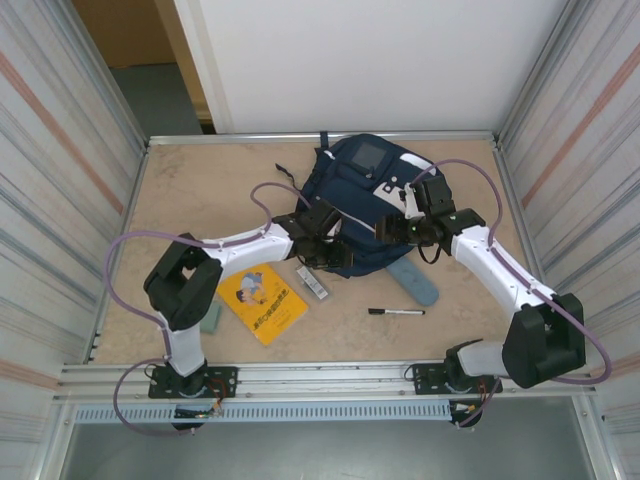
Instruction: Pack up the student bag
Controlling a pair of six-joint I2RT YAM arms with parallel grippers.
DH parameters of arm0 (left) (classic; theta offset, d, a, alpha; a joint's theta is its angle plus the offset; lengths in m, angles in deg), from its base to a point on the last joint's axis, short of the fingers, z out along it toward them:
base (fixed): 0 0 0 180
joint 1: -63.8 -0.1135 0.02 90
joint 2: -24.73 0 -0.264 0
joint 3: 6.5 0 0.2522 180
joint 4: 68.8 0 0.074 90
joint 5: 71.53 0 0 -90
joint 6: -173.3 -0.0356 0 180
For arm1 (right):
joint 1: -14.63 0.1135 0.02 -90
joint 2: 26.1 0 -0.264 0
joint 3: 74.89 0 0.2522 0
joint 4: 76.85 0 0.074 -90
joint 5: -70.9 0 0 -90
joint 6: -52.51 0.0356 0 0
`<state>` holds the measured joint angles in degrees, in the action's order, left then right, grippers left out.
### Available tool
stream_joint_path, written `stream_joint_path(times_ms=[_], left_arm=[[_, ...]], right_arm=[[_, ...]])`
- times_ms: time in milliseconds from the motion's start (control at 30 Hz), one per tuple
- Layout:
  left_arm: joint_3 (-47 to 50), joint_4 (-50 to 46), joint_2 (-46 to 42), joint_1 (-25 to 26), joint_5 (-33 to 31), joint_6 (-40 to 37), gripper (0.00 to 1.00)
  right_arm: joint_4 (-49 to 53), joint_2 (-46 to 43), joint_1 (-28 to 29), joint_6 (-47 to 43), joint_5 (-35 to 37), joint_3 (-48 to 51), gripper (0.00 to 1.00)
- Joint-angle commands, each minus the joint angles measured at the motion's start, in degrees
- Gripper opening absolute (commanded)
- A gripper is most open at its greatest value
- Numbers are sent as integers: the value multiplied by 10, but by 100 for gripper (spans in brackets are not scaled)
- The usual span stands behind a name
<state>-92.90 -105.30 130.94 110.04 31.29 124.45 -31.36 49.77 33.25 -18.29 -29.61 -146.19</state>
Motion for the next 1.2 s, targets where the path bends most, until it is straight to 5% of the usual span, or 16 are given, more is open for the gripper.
stream_joint_path(times_ms=[0, 233, 700, 900, 1067, 1167], left_arm=[[-15, -2, 27, -2, 6, 32, 40], [-5, 50, 31, -6, 43, 58, 32], [5, 60, 21, -25, 40, 44, 0], [4, 38, -26, -29, 18, -42, 0], [-3, 56, -49, -35, 69, -146, 0], [5, 85, -62, -39, 83, -174, 0]], right_arm=[[-2, -17, -5, -3, -6, 11, 69], [-8, -21, -6, -2, -13, 16, 67], [-13, -14, -6, -2, -31, 18, 63], [18, -7, 11, 22, -45, 2, 62], [25, -27, 46, 165, -56, 20, 80], [5, -28, 51, 124, -63, 19, 80]])
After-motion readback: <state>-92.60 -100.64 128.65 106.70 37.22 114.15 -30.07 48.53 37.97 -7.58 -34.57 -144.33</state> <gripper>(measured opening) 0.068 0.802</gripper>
